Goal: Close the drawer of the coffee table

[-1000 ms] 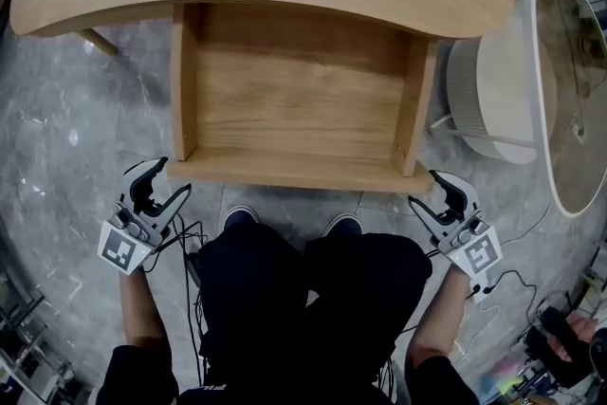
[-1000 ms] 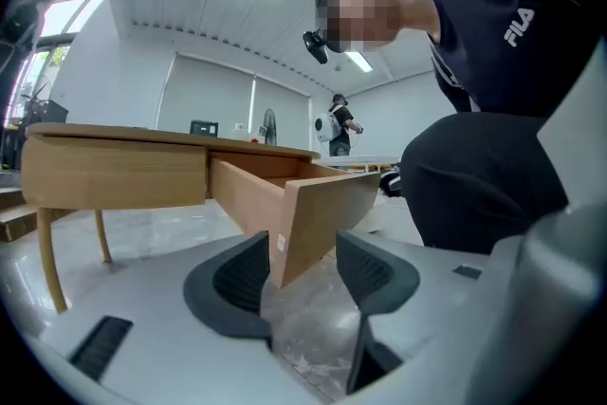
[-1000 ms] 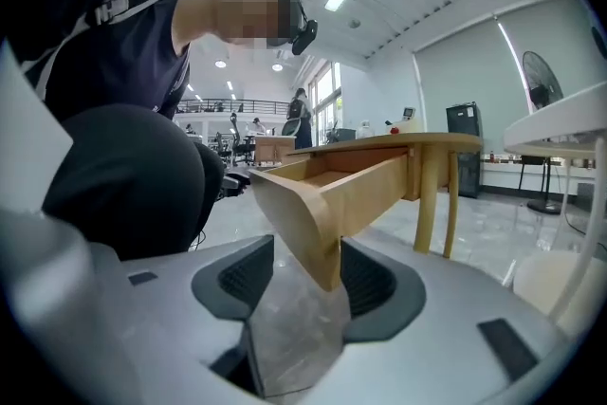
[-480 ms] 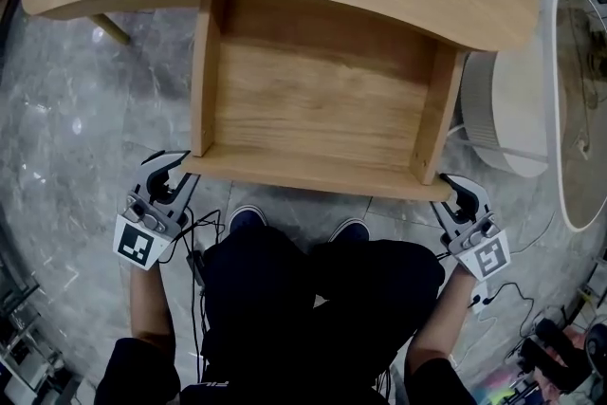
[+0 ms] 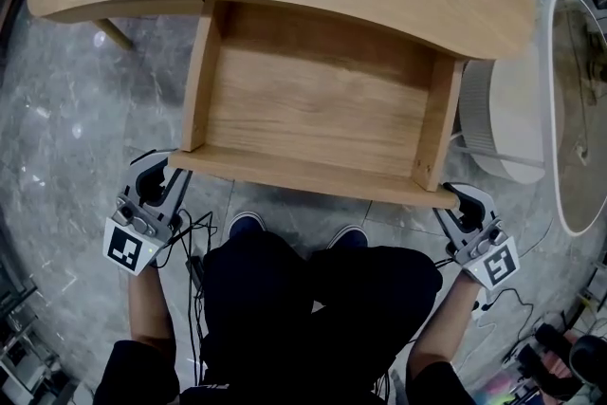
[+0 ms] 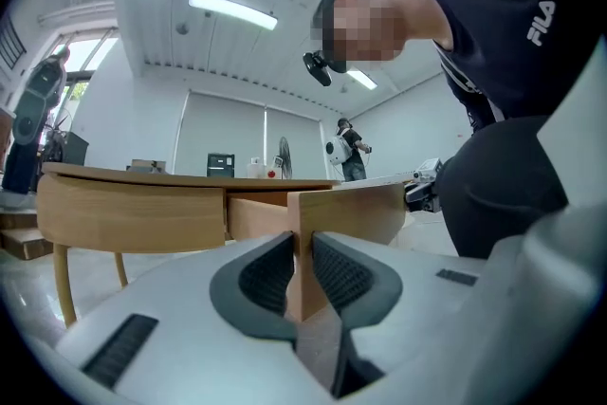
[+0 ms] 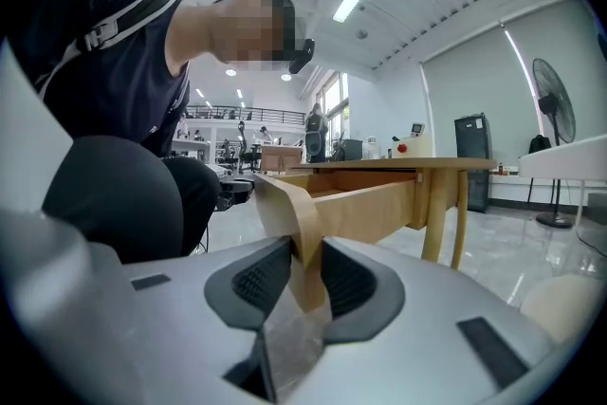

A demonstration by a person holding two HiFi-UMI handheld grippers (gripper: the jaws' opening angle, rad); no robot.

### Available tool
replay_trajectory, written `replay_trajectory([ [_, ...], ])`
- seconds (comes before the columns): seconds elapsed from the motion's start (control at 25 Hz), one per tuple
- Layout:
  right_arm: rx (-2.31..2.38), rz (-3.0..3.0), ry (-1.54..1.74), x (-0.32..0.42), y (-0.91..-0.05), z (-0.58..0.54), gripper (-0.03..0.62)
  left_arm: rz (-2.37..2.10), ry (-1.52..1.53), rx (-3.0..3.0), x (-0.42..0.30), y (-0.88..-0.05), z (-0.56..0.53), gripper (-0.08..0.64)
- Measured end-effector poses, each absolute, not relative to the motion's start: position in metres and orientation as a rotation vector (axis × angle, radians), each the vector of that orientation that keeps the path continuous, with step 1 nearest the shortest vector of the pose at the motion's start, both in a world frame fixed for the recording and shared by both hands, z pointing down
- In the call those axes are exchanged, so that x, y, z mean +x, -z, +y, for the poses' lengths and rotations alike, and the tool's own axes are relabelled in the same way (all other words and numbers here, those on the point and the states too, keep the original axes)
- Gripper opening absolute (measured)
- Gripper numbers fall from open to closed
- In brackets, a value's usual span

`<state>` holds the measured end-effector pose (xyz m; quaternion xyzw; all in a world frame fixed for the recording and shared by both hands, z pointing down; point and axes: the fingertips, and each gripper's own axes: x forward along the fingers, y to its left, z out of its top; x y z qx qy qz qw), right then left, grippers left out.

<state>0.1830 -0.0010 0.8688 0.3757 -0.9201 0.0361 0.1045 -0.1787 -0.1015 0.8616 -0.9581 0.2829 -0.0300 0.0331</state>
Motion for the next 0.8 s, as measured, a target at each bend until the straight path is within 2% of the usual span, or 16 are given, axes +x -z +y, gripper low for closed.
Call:
replay_trajectory([
  [0.8,1.209,-2.722,-0.120,0.195,-0.852,-0.057,0.117,0.946,0.083,-2.932,-0.162,-0.845,-0.162,0.074],
])
